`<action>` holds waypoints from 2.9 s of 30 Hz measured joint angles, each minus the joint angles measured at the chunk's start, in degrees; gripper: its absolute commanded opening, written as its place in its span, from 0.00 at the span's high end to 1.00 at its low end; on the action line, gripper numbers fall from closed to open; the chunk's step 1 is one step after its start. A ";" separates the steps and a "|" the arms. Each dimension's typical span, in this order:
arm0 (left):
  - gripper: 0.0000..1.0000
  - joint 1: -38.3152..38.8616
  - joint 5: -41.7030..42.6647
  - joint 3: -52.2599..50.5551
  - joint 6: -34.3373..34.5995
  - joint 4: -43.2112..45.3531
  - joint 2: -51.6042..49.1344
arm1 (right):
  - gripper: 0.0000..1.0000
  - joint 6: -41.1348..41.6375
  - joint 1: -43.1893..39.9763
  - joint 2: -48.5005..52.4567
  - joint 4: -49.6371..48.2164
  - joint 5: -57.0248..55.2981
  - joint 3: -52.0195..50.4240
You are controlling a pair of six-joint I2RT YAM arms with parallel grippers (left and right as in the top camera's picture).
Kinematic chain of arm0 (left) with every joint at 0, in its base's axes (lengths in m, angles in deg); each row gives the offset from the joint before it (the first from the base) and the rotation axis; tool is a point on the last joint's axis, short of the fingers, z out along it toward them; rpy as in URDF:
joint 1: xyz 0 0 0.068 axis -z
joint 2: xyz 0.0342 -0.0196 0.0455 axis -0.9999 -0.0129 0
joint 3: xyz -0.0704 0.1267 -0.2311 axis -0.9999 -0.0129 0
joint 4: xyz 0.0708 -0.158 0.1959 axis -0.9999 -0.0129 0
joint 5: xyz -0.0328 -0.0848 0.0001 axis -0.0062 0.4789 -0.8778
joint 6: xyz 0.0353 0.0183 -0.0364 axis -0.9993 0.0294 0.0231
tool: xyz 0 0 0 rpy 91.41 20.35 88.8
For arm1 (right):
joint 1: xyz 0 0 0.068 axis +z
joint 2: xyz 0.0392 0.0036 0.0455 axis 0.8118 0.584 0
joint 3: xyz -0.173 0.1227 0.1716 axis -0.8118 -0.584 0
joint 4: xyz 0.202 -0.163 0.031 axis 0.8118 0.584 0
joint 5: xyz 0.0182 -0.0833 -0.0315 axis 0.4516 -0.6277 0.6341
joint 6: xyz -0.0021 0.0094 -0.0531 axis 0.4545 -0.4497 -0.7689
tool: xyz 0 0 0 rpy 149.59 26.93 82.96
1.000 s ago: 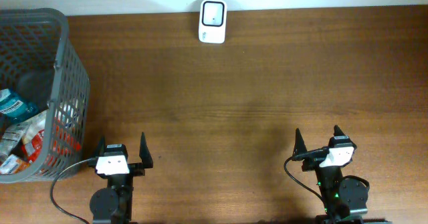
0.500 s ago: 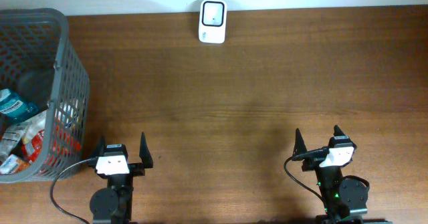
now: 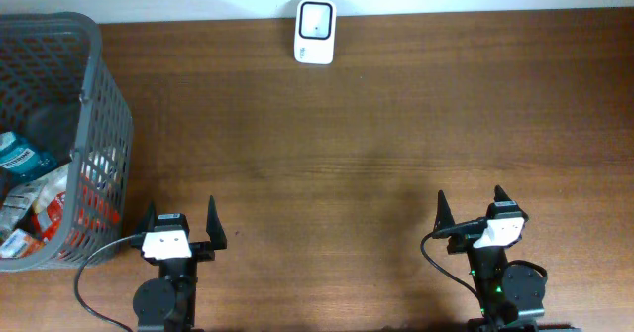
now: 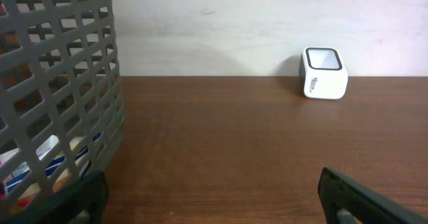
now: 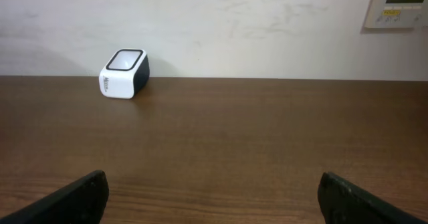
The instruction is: Scan the item barcode
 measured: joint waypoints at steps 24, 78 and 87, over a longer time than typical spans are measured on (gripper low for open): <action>0.02 0.00 0.00 0.00 0.00 0.02 0.00 | 0.01 0.02 0.00 0.00 0.00 0.00 0.00; 0.02 0.00 35.50 48.00 2.19 12.57 -39.30 | 0.01 0.00 0.00 0.04 0.00 -0.22 0.00; 0.02 0.15 57.99 51.41 2.86 20.79 -47.06 | 0.01 -0.02 0.00 0.00 0.00 -0.22 0.00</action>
